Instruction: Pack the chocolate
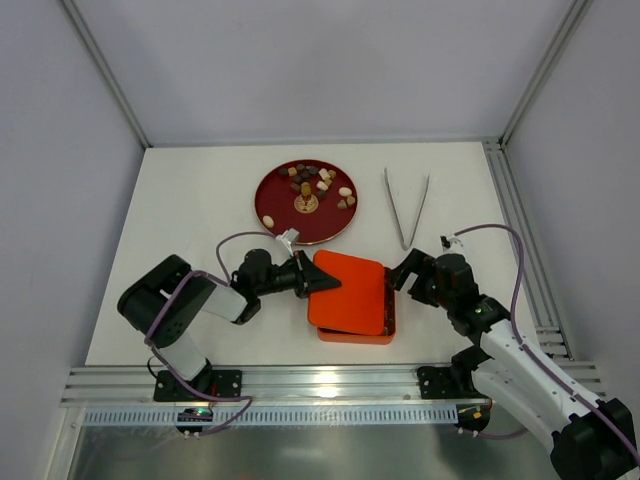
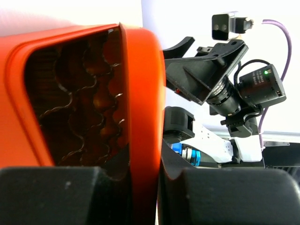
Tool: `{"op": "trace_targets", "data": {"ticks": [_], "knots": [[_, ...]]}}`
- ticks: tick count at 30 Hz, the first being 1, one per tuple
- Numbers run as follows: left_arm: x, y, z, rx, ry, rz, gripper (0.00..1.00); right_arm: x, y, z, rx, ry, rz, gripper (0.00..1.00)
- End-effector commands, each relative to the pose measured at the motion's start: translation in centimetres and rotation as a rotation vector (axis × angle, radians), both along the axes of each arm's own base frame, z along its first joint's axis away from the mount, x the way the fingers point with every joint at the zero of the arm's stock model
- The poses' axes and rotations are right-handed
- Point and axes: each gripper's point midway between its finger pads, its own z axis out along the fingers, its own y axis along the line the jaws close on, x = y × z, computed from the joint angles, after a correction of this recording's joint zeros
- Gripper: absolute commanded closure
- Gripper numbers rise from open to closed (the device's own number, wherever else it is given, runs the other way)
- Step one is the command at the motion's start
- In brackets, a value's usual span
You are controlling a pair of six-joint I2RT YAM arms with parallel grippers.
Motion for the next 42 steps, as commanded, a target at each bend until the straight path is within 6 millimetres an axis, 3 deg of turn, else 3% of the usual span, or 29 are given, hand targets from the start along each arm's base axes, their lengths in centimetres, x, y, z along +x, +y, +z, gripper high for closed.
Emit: {"op": "trace_targets", "data": {"ticks": [1,11,31,42], "knots": [[-0.5,0.1,0.4,-0.026,-0.032,-0.018,0.82,0.8,0.0,0.4,0.004,-0.038,-0.028,0.06],[-0.8,1.0,-1.0,0.008,0.012,-0.003,0.60,0.7,0.2,-0.1,0.001,-0.028,-0.026,0.08],[-1.6,1.7,-3.5,0.234,0.075,-0.075,0.49,0.5,1.1,-0.7,-0.007,-0.018,-0.007,0.11],[-2.0,2.4,-3.4,0.319,0.069,-0.109,0.41,0.3,1.2,-1.4,-0.012,-0.009,-0.006,0.11]]}}
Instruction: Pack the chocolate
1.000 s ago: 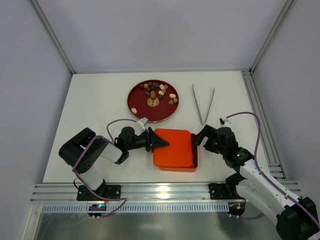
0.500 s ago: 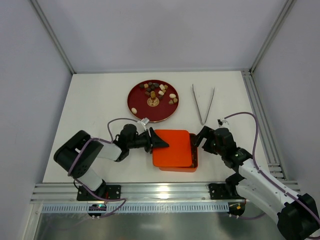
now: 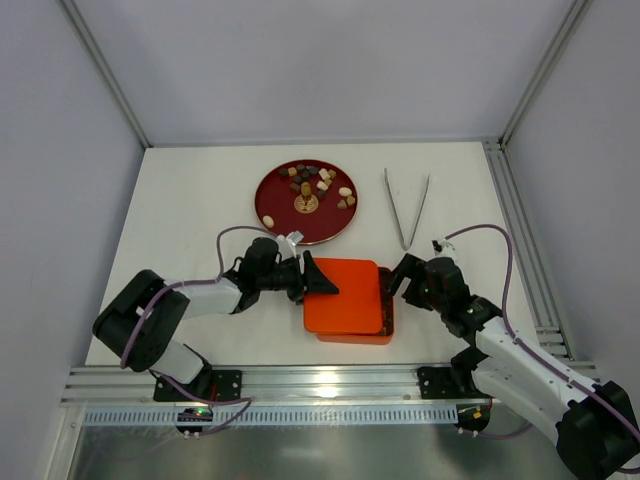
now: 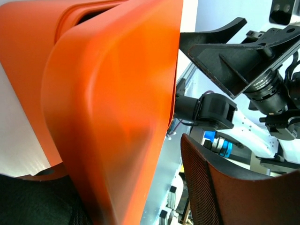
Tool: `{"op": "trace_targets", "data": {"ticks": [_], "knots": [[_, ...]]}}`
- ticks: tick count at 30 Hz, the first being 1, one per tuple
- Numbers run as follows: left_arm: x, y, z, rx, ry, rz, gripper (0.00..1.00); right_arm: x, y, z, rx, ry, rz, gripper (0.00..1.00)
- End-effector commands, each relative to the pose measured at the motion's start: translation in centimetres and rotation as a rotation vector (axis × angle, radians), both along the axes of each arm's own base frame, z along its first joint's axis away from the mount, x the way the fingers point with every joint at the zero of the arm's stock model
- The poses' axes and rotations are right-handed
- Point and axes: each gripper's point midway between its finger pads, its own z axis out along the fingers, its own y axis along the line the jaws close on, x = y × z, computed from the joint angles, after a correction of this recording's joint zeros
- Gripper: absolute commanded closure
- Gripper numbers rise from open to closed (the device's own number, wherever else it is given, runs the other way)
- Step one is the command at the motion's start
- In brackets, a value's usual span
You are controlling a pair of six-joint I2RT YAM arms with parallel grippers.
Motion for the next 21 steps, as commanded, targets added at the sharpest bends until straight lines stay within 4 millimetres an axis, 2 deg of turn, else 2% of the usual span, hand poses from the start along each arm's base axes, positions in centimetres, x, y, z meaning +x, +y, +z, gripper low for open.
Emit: {"op": "trace_targets", "data": {"ticks": [1,6,17,21], "knots": [[-0.7,0.9,-0.7,0.062,0.010,-0.027,0.41,0.8,0.0,0.5,0.009,-0.037,-0.027,0.11],[-0.8,1.4,-0.9,0.090,0.021,-0.031,0.41,0.7,0.1,0.2,0.004,-0.035,-0.023,0.11],[-0.4,1.9,0.9,0.088,-0.013,-0.034,0.36,0.6,0.4,0.0,0.008,-0.033,-0.019,0.12],[-0.2,2.0,1.5,0.095,-0.021,-0.038,0.35,0.6,0.5,-0.2,0.012,-0.034,-0.022,0.19]]}}
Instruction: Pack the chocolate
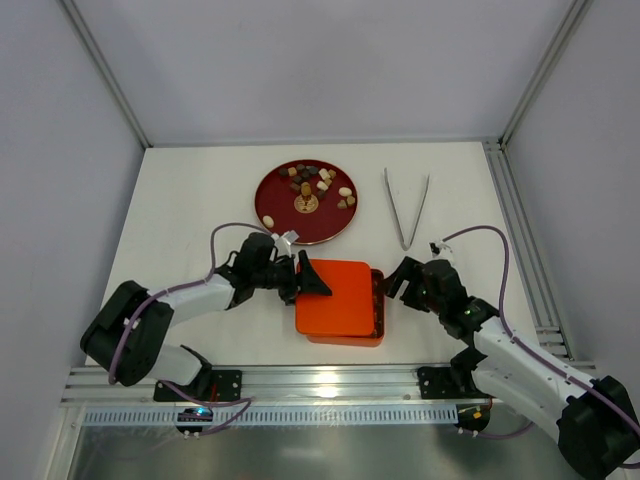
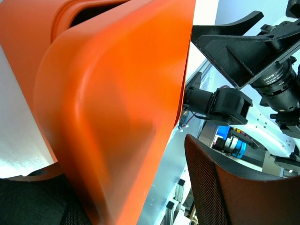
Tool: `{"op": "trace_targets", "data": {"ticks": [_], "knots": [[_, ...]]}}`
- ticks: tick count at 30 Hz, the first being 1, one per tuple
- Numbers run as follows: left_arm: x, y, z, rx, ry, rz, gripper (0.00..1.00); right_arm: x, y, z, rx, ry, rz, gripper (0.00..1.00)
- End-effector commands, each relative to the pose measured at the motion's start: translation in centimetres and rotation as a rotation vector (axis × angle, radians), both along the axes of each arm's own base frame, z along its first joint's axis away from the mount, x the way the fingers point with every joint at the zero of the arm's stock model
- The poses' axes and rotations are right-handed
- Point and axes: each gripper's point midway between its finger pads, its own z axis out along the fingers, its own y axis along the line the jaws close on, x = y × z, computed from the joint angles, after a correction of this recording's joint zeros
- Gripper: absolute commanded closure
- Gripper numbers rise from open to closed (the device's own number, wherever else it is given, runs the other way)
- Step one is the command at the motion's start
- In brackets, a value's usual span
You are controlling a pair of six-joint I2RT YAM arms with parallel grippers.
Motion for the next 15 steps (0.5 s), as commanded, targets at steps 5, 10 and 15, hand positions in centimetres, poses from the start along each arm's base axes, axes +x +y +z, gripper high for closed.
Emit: {"op": "trace_targets", "data": {"ticks": [5,10,15], "knots": [[0.3,0.2,1.3,0.008,-0.030,-0.026,0.35,0.8,0.6,0.5,0.020,-0.043,-0.007,0.27],[0.2,0.5,1.2,0.015,-0.021,-0.025,0.35,0.5,0.7,-0.3,0.014,-0.025,-0.003,0.32],[0.2,0.8,1.3,0.021,-0.014,-0.021,0.35,0.4,0.7,-0.5,0.015,-0.021,-0.008,0.36]]}}
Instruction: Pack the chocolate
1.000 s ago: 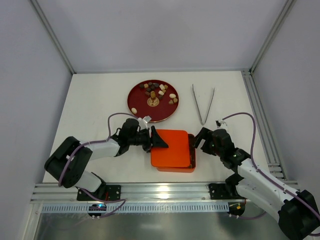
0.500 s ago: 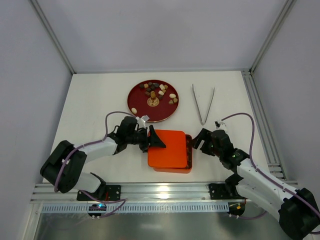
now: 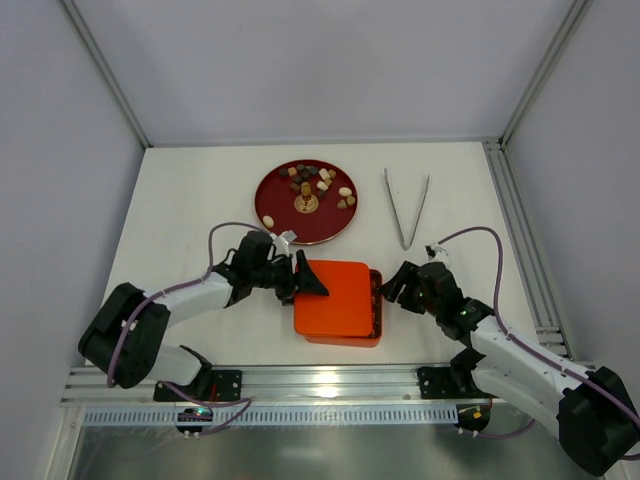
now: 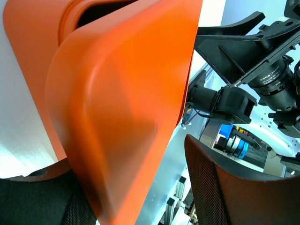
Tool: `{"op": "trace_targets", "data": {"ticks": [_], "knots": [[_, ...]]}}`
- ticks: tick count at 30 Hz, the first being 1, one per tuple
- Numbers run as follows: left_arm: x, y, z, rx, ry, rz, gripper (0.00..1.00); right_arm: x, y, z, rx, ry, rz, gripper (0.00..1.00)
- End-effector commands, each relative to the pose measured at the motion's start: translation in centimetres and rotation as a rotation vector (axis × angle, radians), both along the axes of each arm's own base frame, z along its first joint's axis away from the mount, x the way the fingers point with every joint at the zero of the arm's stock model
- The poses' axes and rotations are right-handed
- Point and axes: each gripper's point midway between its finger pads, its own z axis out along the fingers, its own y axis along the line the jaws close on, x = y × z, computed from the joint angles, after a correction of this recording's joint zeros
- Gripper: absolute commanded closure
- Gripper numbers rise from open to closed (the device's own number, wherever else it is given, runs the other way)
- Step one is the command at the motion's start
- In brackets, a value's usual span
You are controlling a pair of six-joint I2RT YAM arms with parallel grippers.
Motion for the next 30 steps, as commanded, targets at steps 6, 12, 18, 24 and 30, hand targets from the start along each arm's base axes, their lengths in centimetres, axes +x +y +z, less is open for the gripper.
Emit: {"op": "trace_targets", "data": {"ticks": [6,12,18,24,30], "knots": [[0.3,0.4,1.2,-0.002,-0.021,-0.014,0.36,0.8,0.2,0.3,0.018,-0.038,-0.023,0.46],[0.3,0.7,1.2,0.015,-0.021,-0.017,0.36,0.8,0.2,0.1,0.014,-0.034,-0.023,0.51],[0.1,1.4,1.1,0.035,-0.004,-0.013,0.36,0.9,0.3,-0.1,0.013,-0.032,-0.021,0.54],[0.0,2.0,0.7,0.055,0.008,-0.018,0.36,0.9,0.4,-0.2,0.010,-0.028,-0.019,0.55],[-0.1,3.0,0.4,0.082,0.017,-0.013,0.36,0.8,0.3,-0.4,0.009,-0.026,-0.019,0.56]]}}
